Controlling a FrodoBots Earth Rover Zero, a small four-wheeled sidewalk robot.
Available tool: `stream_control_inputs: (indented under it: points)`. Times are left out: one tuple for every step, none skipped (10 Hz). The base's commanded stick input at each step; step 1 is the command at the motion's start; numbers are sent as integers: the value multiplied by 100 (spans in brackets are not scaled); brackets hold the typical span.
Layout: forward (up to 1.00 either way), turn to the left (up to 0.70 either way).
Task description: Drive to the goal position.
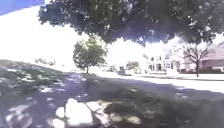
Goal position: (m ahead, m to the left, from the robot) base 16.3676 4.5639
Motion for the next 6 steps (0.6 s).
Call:
stream_control_inputs:
  points:
    - [85,-2]
    - [85,-2]
    - [85,-2]
    - [85,-2]
    - [85,-2]
    - [85,-2]
